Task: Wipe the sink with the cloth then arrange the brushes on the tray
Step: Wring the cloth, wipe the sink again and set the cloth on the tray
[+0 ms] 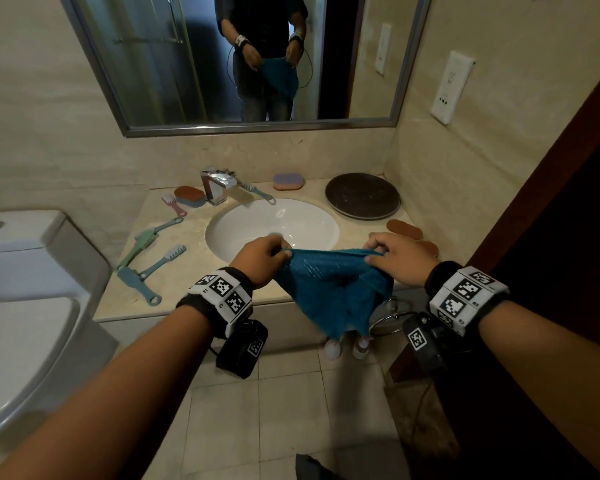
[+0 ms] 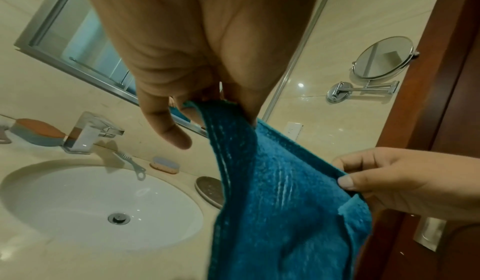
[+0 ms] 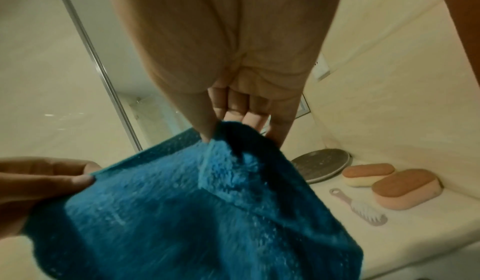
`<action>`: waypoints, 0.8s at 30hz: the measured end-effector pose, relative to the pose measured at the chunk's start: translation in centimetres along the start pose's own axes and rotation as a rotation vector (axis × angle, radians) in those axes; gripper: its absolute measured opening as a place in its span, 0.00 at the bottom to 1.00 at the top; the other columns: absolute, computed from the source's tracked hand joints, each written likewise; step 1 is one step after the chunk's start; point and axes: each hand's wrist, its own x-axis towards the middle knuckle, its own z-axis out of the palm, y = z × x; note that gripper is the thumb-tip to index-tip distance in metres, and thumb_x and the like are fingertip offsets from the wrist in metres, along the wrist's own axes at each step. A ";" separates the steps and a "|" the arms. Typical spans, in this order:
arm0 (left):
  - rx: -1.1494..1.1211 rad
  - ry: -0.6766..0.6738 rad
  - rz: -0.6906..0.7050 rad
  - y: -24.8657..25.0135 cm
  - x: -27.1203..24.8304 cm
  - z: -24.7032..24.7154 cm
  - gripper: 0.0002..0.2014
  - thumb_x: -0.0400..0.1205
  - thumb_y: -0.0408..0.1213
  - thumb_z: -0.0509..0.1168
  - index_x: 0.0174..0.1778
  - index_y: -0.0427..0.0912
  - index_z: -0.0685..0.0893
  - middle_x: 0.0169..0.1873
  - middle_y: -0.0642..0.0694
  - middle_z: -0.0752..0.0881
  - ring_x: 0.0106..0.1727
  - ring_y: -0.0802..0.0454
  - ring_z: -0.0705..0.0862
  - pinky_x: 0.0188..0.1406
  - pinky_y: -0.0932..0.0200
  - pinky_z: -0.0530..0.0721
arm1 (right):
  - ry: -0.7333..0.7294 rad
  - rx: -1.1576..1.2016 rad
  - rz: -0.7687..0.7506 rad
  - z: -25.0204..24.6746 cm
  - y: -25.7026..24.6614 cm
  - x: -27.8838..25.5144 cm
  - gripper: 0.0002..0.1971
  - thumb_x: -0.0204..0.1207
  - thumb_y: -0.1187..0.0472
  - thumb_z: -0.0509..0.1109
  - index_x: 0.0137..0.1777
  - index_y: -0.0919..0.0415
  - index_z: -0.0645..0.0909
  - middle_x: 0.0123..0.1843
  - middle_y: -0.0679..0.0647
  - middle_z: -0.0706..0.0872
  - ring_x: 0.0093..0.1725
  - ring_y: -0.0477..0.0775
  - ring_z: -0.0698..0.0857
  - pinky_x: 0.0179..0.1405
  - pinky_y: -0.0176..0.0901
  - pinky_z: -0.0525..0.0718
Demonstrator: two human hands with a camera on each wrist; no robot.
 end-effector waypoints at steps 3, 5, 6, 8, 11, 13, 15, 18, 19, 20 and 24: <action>-0.023 -0.005 -0.022 -0.3 0.0 -0.3 0.06 0.85 0.37 0.58 0.44 0.43 0.77 0.42 0.46 0.81 0.45 0.49 0.78 0.40 0.59 0.74 | -0.055 -0.093 0.026 -0.4 0.4 0.0 0.09 0.79 0.64 0.64 0.54 0.59 0.85 0.56 0.60 0.86 0.66 0.63 0.80 0.66 0.54 0.78; -0.030 -0.020 -0.042 -0.2 0.0 -0.1 0.07 0.86 0.39 0.55 0.45 0.43 0.75 0.43 0.44 0.82 0.46 0.47 0.79 0.45 0.55 0.77 | -0.096 -0.112 0.066 -0.4 0.2 0.0 0.10 0.82 0.63 0.60 0.54 0.57 0.83 0.64 0.60 0.83 0.72 0.61 0.75 0.70 0.53 0.74; -0.028 -0.028 -0.048 -0.2 -0.1 0.0 0.07 0.87 0.39 0.53 0.46 0.42 0.73 0.43 0.43 0.82 0.46 0.45 0.79 0.46 0.54 0.77 | -0.091 -0.091 0.072 -0.3 -0.1 0.1 0.10 0.82 0.63 0.59 0.54 0.57 0.82 0.66 0.60 0.82 0.73 0.60 0.74 0.70 0.52 0.73; -0.028 -0.033 -0.048 -0.1 -0.2 0.1 0.07 0.88 0.39 0.50 0.48 0.41 0.70 0.42 0.42 0.79 0.45 0.45 0.78 0.40 0.56 0.76 | -0.046 -0.036 0.087 -0.3 -0.8 0.1 0.11 0.84 0.62 0.56 0.56 0.60 0.80 0.61 0.58 0.83 0.66 0.58 0.79 0.64 0.50 0.74; -0.154 -0.056 -0.061 0.0 -0.4 0.4 0.07 0.87 0.41 0.53 0.50 0.40 0.68 0.44 0.40 0.79 0.44 0.44 0.80 0.40 0.54 0.82 | -0.025 0.094 0.088 -0.2 -1.8 0.0 0.09 0.83 0.56 0.59 0.53 0.60 0.78 0.46 0.53 0.82 0.53 0.55 0.81 0.51 0.45 0.74; -0.284 -0.119 -0.074 -0.1 -0.6 0.3 0.12 0.82 0.43 0.63 0.52 0.41 0.68 0.46 0.44 0.80 0.44 0.50 0.82 0.39 0.57 0.85 | -0.127 0.185 0.086 -0.4 -2.0 -0.4 0.13 0.76 0.53 0.70 0.54 0.60 0.78 0.45 0.52 0.83 0.49 0.53 0.83 0.50 0.45 0.78; -0.234 -0.176 -0.044 -0.4 -0.7 -0.1 0.22 0.73 0.39 0.75 0.53 0.42 0.68 0.48 0.47 0.80 0.47 0.53 0.81 0.41 0.61 0.83 | -0.211 0.071 0.063 -0.8 -1.7 -0.4 0.17 0.68 0.59 0.78 0.53 0.58 0.77 0.49 0.55 0.85 0.51 0.57 0.84 0.51 0.47 0.81; -0.139 -0.173 -0.039 -1.0 -0.9 -0.5 0.24 0.71 0.31 0.76 0.54 0.43 0.68 0.50 0.45 0.81 0.50 0.49 0.81 0.47 0.57 0.83 | -0.227 -0.194 0.069 -0.7 -1.1 -0.4 0.15 0.70 0.65 0.74 0.56 0.65 0.79 0.60 0.63 0.82 0.57 0.58 0.80 0.47 0.41 0.75; -0.139 -0.153 -0.041 -1.2 -1.0 -0.6 0.22 0.74 0.31 0.73 0.56 0.43 0.68 0.49 0.44 0.81 0.50 0.48 0.81 0.45 0.58 0.83 | -0.235 -0.215 0.085 -0.6 -0.8 -0.3 0.13 0.73 0.64 0.72 0.56 0.66 0.79 0.63 0.64 0.81 0.59 0.57 0.79 0.48 0.40 0.72; -0.130 -0.135 -0.051 -1.4 -1.0 -0.6 0.21 0.76 0.32 0.71 0.59 0.44 0.69 0.49 0.43 0.81 0.48 0.47 0.81 0.42 0.60 0.83 | -0.246 -0.212 0.103 -0.5 -0.6 -0.3 0.12 0.75 0.63 0.70 0.57 0.65 0.78 0.68 0.65 0.78 0.65 0.56 0.76 0.51 0.41 0.72; -0.098 -0.068 -0.138 -2.3 -1.2 -0.6 0.23 0.81 0.40 0.65 0.71 0.49 0.66 0.52 0.40 0.81 0.43 0.47 0.81 0.38 0.62 0.82 | -0.209 -0.015 0.133 0.0 0.4 0.2 0.06 0.76 0.60 0.69 0.50 0.55 0.75 0.83 0.62 0.59 0.76 0.60 0.70 0.72 0.55 0.73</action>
